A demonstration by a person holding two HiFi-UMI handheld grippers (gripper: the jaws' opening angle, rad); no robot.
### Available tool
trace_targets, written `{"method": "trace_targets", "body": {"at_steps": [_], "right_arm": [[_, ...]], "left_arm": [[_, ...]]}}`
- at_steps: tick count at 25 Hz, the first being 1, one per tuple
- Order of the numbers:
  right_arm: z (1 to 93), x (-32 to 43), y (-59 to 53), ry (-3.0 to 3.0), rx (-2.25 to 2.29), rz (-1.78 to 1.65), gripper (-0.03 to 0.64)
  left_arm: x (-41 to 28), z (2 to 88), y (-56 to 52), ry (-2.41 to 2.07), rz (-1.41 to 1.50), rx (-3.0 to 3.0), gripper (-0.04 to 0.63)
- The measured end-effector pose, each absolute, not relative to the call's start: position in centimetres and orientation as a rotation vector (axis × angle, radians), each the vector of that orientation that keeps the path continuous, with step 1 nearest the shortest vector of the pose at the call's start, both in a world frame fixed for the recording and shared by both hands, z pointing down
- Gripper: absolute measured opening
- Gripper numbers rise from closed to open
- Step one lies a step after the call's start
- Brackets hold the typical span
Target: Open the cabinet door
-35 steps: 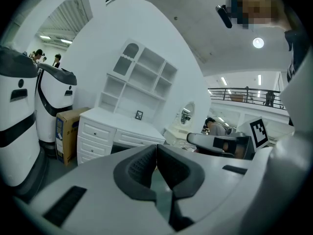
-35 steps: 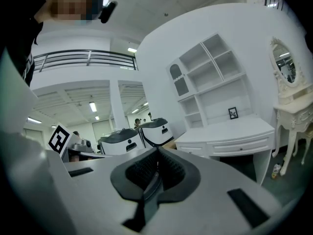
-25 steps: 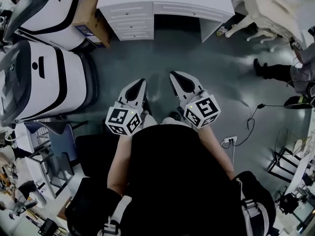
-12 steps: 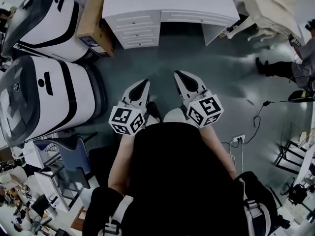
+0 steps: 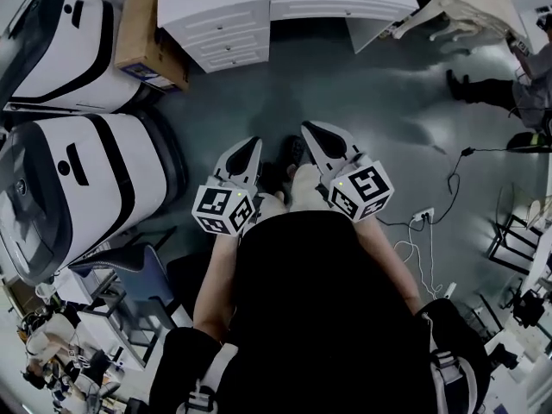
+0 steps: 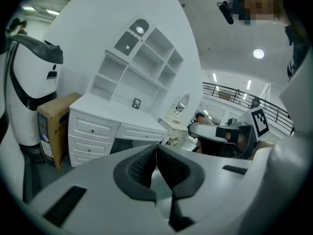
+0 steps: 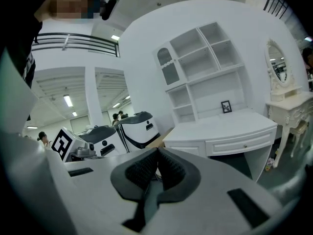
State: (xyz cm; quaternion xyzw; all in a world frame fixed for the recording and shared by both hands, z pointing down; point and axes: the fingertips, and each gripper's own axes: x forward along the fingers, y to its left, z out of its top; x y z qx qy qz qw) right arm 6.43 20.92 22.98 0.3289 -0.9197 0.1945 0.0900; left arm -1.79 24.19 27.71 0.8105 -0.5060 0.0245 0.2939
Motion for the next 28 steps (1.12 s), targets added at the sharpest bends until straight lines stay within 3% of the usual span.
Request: {"method": "trace_targets", "body": {"at_steps": [28], "right_arm": [[31.4,9.7,5.4,-2.679,0.982,0.779,0.017]], "left_arm": [[0.0,34.6,8.4,-1.32,0.265,2.063,0.023]]}}
